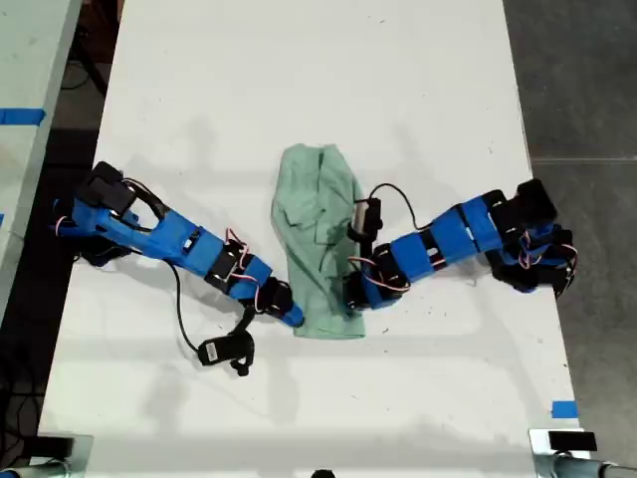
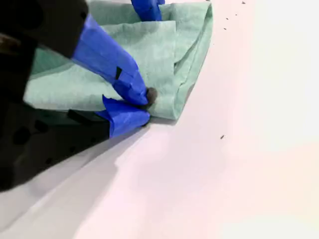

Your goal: Fold t shirt

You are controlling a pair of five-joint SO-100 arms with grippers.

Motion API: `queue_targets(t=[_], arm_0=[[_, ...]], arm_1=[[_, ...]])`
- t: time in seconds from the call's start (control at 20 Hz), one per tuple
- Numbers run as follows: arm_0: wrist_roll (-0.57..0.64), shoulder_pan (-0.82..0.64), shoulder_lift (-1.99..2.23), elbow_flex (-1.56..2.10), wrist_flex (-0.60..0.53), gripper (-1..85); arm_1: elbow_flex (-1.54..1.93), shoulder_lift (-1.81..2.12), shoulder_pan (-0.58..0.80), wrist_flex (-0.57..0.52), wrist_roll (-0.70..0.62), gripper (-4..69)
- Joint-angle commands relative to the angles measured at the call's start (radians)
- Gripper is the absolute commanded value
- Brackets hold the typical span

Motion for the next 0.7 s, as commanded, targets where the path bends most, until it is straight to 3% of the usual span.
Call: queue_targets(t=[0.0, 0.3, 0.35, 0.4, 0.65], arm_0=[[-0.058, 0.018, 0.037, -0.072, 0.083, 16.4], [-0.158, 0.034, -0.020, -0.150, 0.187, 16.4], [-0.155, 0.018, -0.058, -0.189, 0.224, 13.7], [-0.132, 0.002, -0.109, -0.238, 0.252, 0.0], [-0.058, 0.011, -0.179, -0.551, 0.497, -0.2]], arm_1=[[-0.038, -0.020, -0.028, -0.020, -0.020, -0.4], [-0.080, -0.052, -0.026, -0.009, -0.031, -0.4], [-0.091, -0.058, -0.028, -0.009, -0.034, -0.4], [-0.098, -0.063, -0.029, -0.009, -0.038, -0.4], [-0.155, -0.055, -0.041, 0.005, -0.072, -0.4]])
